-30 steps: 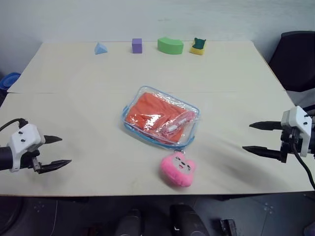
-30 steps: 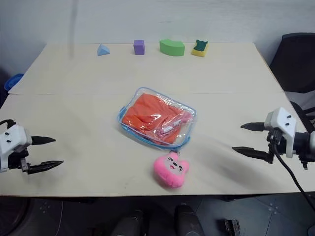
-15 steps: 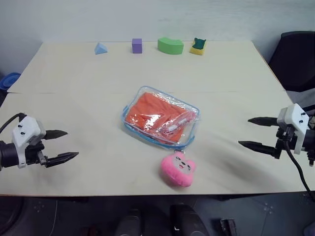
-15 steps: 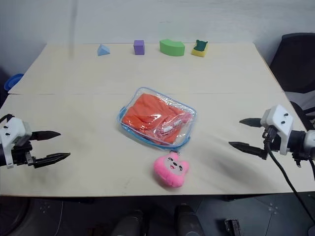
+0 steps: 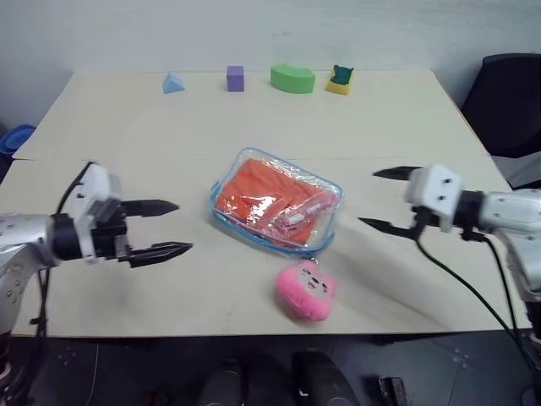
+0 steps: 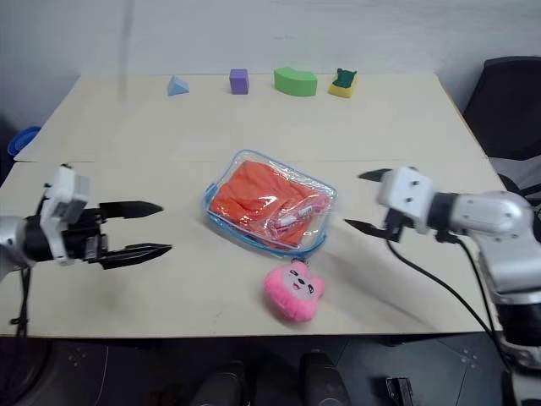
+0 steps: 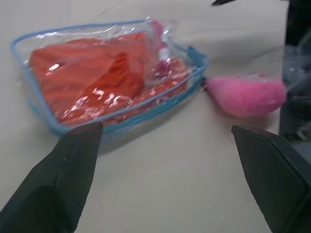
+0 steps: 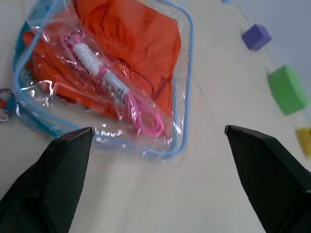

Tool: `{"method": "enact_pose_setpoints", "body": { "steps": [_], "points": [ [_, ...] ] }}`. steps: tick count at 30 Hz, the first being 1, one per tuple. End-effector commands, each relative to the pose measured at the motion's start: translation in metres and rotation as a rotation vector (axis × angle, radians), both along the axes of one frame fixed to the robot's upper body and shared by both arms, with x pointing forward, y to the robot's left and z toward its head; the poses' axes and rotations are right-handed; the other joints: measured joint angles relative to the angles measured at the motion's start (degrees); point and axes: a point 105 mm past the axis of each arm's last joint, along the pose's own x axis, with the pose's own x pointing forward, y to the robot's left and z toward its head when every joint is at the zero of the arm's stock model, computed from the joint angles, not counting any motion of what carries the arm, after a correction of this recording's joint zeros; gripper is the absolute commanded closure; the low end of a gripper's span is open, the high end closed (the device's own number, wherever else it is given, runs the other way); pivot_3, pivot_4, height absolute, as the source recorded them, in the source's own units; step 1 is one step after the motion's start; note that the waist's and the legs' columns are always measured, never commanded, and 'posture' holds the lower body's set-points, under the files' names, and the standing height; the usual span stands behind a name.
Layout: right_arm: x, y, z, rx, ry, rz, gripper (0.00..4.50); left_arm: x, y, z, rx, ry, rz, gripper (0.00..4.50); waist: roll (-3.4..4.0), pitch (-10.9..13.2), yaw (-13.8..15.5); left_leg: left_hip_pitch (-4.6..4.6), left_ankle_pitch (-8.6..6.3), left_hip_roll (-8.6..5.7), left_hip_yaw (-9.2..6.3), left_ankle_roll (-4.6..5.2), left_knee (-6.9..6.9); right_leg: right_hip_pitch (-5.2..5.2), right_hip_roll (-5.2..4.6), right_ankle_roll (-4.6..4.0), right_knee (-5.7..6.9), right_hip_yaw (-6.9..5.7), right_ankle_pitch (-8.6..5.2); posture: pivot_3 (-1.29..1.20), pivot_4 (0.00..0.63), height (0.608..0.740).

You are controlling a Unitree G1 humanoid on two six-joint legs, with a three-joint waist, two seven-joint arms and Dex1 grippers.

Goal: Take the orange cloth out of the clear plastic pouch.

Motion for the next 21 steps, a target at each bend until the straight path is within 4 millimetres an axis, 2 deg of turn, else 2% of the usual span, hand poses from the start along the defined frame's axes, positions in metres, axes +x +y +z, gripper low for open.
{"method": "enact_pose_setpoints", "body": {
  "steps": [1, 9, 10, 12, 21],
  "points": [
    [0.014, 0.025, -0.009, -0.093, -0.112, 0.061, 0.0, 0.0, -0.025, -0.001, 0.021, -0.019, -0.094, 0.01, 0.0, 0.0, -0.1, -0.03, 0.02, 0.0, 0.01, -0.03, 0.01, -0.02, 0.03, 0.0, 0.01, 0.01, 0.0, 0.0, 0.15, 0.74],
    [0.036, 0.054, -0.033, -0.153, -0.145, 0.124, 0.0, 0.01, -0.042, -0.002, 0.019, -0.047, -0.128, 0.01, -0.01, 0.0, -0.1, -0.08, 0.03, 0.0, 0.04, -0.05, 0.11, -0.06, 0.07, 0.0, 0.07, 0.04, 0.0, 0.0, 0.15, 0.74],
    [0.038, 0.055, -0.034, -0.145, -0.144, 0.123, 0.18, 0.01, -0.043, -0.002, 0.019, -0.049, -0.127, 0.0, -0.01, 0.0, -0.1, -0.08, 0.03, 0.0, 0.04, -0.05, 0.12, -0.06, 0.07, 0.0, 0.06, 0.04, 0.0, 0.0, 0.15, 0.74],
    [0.041, 0.057, -0.036, -0.147, -0.148, 0.126, 0.59, 0.011, -0.044, -0.003, 0.021, -0.052, -0.125, 0.0, -0.01, 0.0, -0.1, -0.07, 0.04, 0.01, 0.03, -0.06, 0.12, -0.07, 0.08, 0.0, 0.09, 0.04, 0.0, 0.0, 0.15, 0.74],
    [0.044, 0.058, -0.039, -0.155, -0.133, 0.15, 3.7, 0.011, -0.043, -0.004, 0.026, -0.06, -0.116, 0.0, -0.01, 0.0, -0.2, -0.06, 0.05, 0.02, 0.02, -0.08, 0.15, -0.06, 0.07, 0.0, 0.11, 0.03, 0.0, 0.0, 0.15, 0.74]
  ]
}}
